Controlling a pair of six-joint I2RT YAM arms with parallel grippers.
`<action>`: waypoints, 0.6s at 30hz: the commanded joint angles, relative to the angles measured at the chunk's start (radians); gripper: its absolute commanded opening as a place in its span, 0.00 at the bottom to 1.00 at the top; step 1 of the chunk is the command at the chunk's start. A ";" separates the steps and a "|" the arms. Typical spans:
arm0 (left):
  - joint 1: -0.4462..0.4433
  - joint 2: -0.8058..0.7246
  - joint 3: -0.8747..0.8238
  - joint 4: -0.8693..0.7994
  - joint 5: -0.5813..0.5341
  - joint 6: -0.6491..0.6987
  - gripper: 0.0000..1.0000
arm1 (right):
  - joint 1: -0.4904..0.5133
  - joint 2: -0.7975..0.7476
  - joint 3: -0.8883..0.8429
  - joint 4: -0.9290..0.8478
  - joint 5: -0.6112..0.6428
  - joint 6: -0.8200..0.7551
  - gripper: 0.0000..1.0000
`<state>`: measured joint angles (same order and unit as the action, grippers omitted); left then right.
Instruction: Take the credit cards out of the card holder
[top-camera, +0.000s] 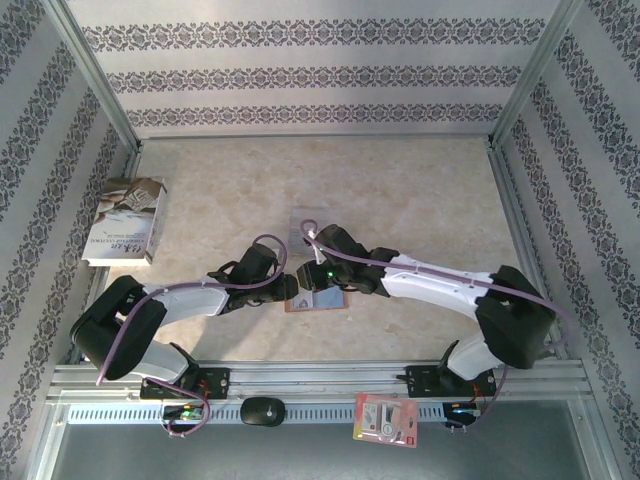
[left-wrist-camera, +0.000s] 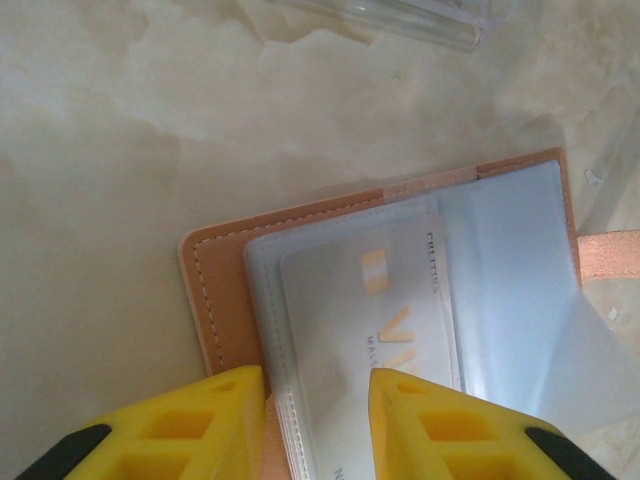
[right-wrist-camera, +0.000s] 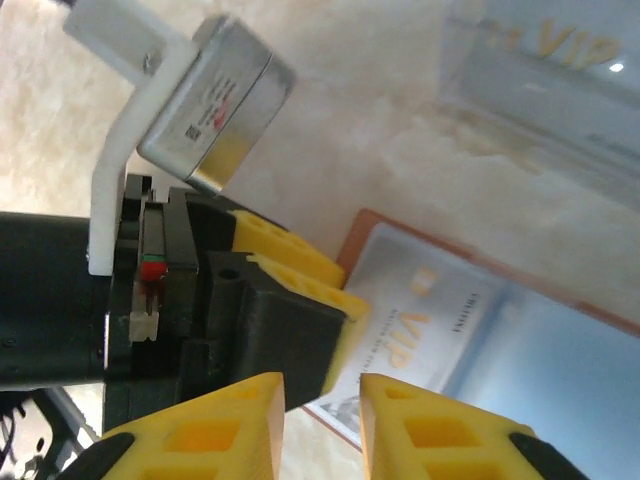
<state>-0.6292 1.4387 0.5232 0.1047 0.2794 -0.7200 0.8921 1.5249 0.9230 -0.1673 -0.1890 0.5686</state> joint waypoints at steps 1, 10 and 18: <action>-0.013 0.004 -0.003 -0.045 -0.013 0.017 0.33 | -0.014 0.057 -0.011 -0.016 -0.075 0.010 0.24; -0.015 0.055 -0.001 -0.008 0.005 0.010 0.31 | -0.022 0.030 -0.194 -0.011 0.032 0.104 0.13; -0.014 0.059 0.005 -0.006 0.016 0.012 0.30 | -0.032 -0.024 -0.207 -0.024 0.074 0.091 0.16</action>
<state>-0.6292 1.4754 0.5320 0.1303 0.2874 -0.7193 0.8677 1.5414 0.7109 -0.1696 -0.1463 0.6605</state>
